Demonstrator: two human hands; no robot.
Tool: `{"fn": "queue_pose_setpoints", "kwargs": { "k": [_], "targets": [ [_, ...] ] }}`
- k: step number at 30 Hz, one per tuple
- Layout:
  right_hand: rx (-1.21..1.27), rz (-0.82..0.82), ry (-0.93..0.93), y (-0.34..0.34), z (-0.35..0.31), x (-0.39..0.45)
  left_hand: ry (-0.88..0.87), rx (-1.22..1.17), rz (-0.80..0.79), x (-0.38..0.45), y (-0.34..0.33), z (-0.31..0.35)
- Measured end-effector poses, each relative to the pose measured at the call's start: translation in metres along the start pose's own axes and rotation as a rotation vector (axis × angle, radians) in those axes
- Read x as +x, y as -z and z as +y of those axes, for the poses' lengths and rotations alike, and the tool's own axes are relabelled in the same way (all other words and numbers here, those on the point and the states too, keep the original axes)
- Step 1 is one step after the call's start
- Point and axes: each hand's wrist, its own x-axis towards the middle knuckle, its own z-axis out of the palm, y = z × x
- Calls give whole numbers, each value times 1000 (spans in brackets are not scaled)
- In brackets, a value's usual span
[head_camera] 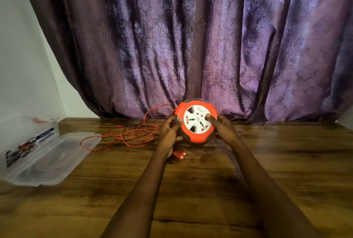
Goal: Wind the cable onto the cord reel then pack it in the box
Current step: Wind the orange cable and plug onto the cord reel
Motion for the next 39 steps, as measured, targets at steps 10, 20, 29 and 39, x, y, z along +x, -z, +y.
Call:
{"fn": "queue_pose_setpoints", "kwargs": {
  "k": [10, 20, 29, 39],
  "targets": [
    [144, 101, 127, -4, -11, -3, -146, 266, 54, -9, 18, 62],
    [103, 85, 149, -4, -20, -9, -716, 1347, -9, 20, 54, 118],
    [210, 120, 144, -6, -24, -11, -235, 1356, 224, 28, 104, 94],
    [73, -4, 308, -20, -37, -17, -141, 673, 193, 17, 110, 88]
  ]
}}
